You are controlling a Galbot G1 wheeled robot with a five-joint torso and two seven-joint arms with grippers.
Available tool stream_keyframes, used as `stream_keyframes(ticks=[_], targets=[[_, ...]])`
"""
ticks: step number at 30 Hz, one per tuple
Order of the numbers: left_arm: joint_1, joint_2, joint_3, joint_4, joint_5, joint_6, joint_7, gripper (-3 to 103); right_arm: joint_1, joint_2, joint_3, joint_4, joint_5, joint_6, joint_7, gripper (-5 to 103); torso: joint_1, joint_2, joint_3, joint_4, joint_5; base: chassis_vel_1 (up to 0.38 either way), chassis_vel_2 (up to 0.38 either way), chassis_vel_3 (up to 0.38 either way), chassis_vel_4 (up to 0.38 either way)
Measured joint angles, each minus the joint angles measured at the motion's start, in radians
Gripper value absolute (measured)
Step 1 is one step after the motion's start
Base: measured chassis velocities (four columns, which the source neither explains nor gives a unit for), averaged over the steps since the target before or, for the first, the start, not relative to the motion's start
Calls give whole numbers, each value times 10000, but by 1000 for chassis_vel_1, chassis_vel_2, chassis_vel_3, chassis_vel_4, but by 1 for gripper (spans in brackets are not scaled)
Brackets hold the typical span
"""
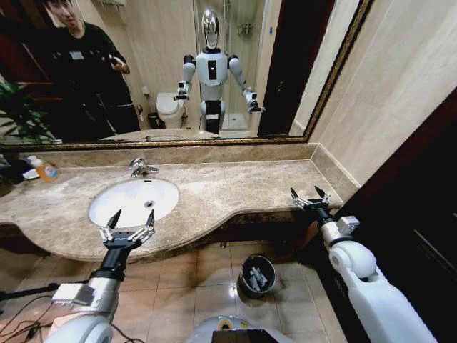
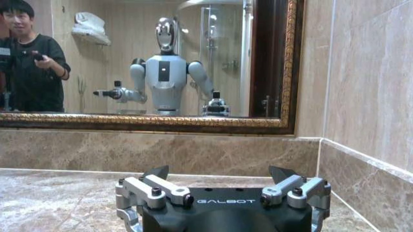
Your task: Pick up the trash from the sink and place it in the trash bin.
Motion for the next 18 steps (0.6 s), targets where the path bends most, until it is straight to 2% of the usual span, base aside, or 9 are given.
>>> stream_keyframes(ticks=[18], targets=[[0, 0, 0, 0, 0, 0, 0, 100, 0, -12, 1, -12, 21, 14, -17, 100, 0, 0, 0, 0, 0, 0, 0, 0, 0]])
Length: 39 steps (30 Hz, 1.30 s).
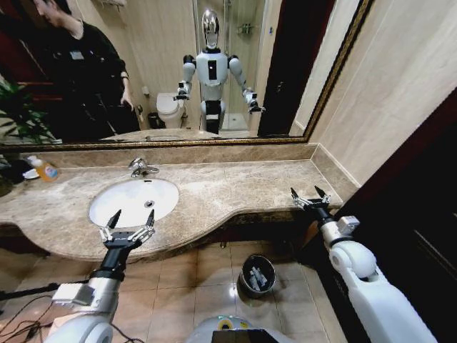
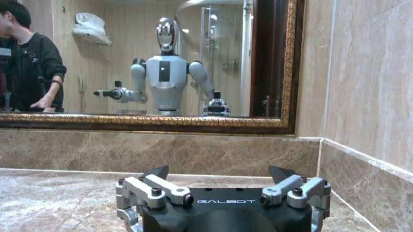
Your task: Pick up the trash from the sink and place it in the trash bin.
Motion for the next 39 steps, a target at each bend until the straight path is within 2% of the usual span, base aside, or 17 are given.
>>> stream_keyframes(ticks=[39], targets=[[0, 0, 0, 0, 0, 0, 0, 100, 0, -3, -2, -10, 13, 13, -11, 100, 1, 2, 0, 0, 0, 0, 0, 0, 0]])
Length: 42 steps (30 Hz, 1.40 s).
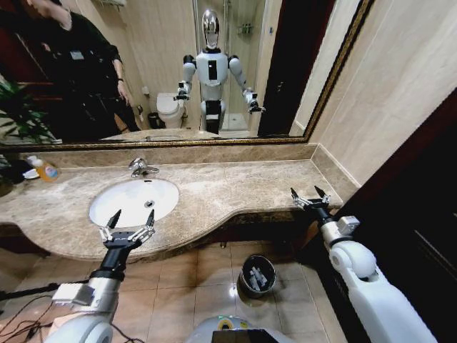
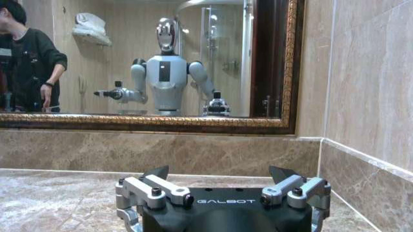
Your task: Pick up the trash from the sink and place it in the trash bin.
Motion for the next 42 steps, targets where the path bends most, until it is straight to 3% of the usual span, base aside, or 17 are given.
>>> stream_keyframes(ticks=[42], targets=[[0, 0, 0, 0, -1, 0, 0, 100, 0, 0, 0, 0, 0, 0, 0, 100, -1, -2, 0, 0, 0, 0, 0, 0, 0]])
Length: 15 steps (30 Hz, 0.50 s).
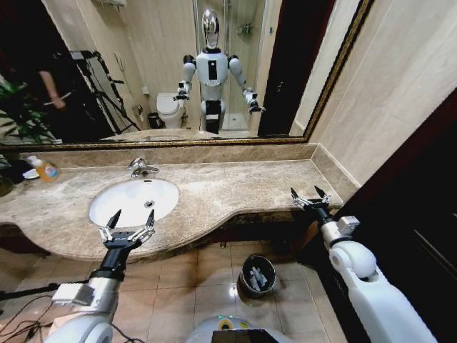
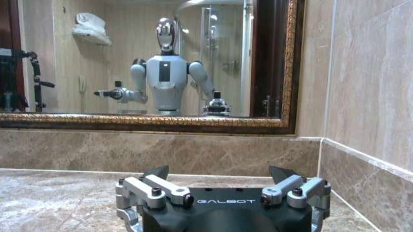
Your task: Pick up the trash from the sink and place it in the trash bin.
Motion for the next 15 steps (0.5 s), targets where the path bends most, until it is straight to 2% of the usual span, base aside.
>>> stream_keyframes(ticks=[15], targets=[[0, 0, 0, 0, 1, 0, 0, 100, 0, 0, 0, 0, 0, 0, 0, 100, 1, 0, 0, 0, 0, 0, 0, 0, 0]])
